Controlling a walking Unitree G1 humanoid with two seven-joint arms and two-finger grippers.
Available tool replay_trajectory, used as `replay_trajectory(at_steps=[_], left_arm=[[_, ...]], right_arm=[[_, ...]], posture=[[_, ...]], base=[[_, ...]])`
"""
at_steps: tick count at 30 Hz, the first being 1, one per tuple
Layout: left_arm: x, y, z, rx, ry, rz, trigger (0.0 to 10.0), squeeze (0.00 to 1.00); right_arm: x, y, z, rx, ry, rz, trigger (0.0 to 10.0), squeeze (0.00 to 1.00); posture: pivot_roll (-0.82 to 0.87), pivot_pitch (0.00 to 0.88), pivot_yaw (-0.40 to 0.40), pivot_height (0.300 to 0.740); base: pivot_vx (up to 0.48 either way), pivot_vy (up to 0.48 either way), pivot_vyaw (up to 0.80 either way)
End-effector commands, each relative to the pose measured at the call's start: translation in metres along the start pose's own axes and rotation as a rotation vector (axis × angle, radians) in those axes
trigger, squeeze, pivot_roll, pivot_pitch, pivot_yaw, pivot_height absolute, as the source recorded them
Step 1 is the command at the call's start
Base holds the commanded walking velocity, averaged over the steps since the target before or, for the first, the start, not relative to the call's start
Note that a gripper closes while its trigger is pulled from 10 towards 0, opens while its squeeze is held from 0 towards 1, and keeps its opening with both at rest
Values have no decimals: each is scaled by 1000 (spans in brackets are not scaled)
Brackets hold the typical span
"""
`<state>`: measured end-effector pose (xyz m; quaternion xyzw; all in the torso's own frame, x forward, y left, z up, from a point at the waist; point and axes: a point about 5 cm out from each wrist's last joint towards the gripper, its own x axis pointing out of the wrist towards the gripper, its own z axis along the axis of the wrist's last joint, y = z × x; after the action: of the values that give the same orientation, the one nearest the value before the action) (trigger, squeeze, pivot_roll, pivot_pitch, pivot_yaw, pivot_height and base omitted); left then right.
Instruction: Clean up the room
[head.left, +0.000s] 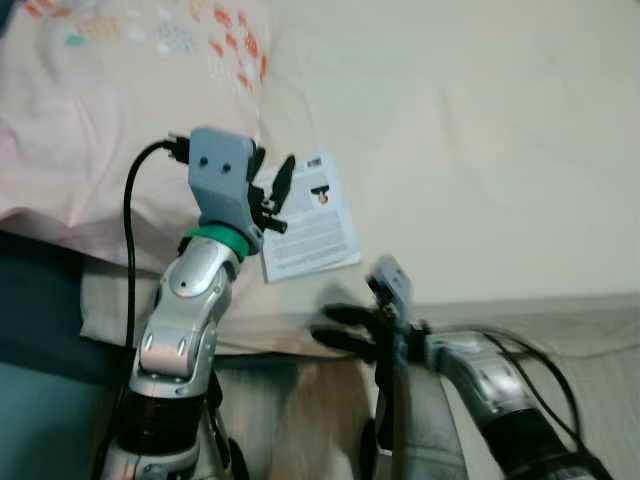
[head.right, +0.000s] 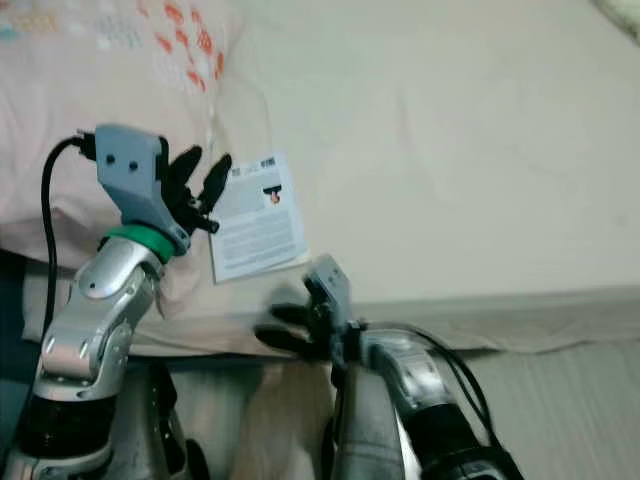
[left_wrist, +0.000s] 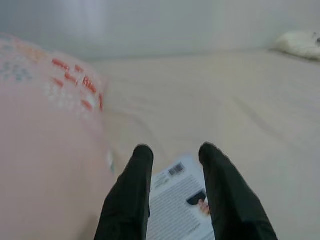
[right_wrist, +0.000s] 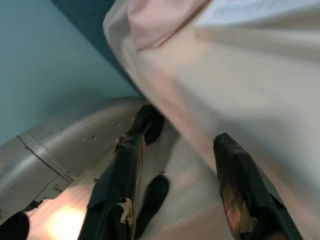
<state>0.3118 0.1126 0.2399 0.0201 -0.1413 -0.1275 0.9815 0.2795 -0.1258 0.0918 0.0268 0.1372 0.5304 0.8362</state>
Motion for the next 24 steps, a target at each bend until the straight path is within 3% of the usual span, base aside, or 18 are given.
replay_trajectory(at_steps=[1,3,6,9,12,17,24], left_arm=[[0,-3,-4,-10,-2,-11,10000,0],[1,-3,-5,-13,-10,-6,10000,0],[5,-2,-4,-19,-26,13,10000,0],[6,3,-5,-11,-30,31,10000,0],[6,8,-12,9,-11,51,10000,0],[-1,19,-33,27,82,114,10000,0],[-7,23,-40,18,93,149,10000,0]], right_arm=[[-8,6,20,-69,-102,-33,10000,0],[-20,6,40,-149,-215,-138,10000,0],[-36,-10,87,-265,-481,-473,10000,0],[-39,-22,108,-324,-566,-619,10000,0],[-42,-32,118,-325,-607,-728,10000,0],[-51,-38,128,-360,-656,-816,10000,0],[-52,-37,131,-365,-664,-832,10000,0]], posture=[[-122,57,6,410],[-137,20,6,410],[-143,0,7,410],[-139,0,3,410],[-126,0,-4,420],[-102,0,-19,444],[-91,0,-34,468]], base=[[0,0,0],[0,0,0],[0,0,0],[0,0,0],[0,0,0],[0,0,0],[0,0,0]])
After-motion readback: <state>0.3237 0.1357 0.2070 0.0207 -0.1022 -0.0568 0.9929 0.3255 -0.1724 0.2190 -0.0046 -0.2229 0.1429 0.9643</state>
